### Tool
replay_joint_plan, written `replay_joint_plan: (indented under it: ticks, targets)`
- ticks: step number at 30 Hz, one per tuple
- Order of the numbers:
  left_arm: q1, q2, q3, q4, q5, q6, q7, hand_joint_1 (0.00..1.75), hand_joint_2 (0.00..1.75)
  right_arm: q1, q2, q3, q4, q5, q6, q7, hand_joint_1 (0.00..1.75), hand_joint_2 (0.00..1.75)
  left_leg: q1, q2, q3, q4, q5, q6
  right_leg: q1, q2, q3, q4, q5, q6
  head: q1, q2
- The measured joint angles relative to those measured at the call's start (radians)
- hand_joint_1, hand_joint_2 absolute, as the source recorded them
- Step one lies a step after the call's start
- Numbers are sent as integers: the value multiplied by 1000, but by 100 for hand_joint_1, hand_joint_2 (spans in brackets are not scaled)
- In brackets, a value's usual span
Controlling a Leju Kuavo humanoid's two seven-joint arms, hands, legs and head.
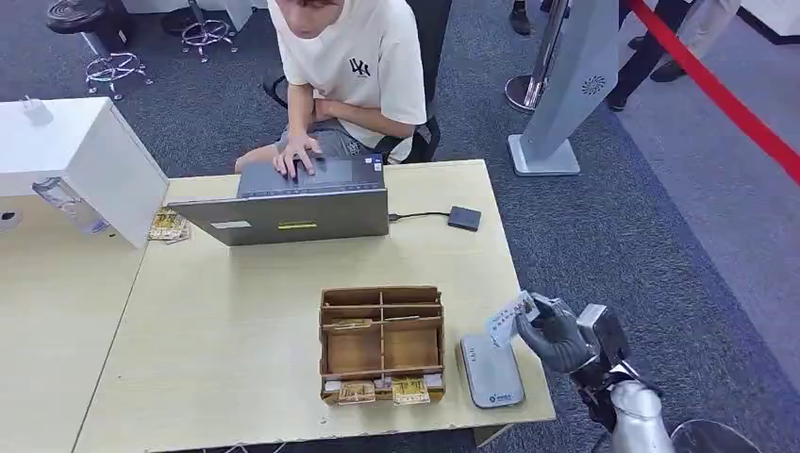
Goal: Pass the card to the sensor for recognition and then transmit it.
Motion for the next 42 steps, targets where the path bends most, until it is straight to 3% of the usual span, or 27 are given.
replay_joint_plan:
  ticks: [5,16,30,42]
  targets:
    - [0,2,-2,2,14,1,0,0,0,5,-12,57,-17,118,-94,-2,175,175,0,0,0,0,0,0,0,0,0,0,0,0,0,0]
    - [0,3,-13,3,34,1,0,0,0,5,-30,156,-34,209,-167,-2,175,175,0,0,0,0,0,0,0,0,0,0,0,0,0,0]
    - [0,9,-28,3,66,1,-2,0,0,-15,-99,168,12,225,-185,-22,175,175,0,0,0,0,0,0,0,0,0,0,0,0,0,0]
    - [0,13,-35,3,85,1,-7,0,0,-19,-124,199,26,275,-193,-20,175,175,0,0,0,0,0,0,0,0,0,0,0,0,0,0]
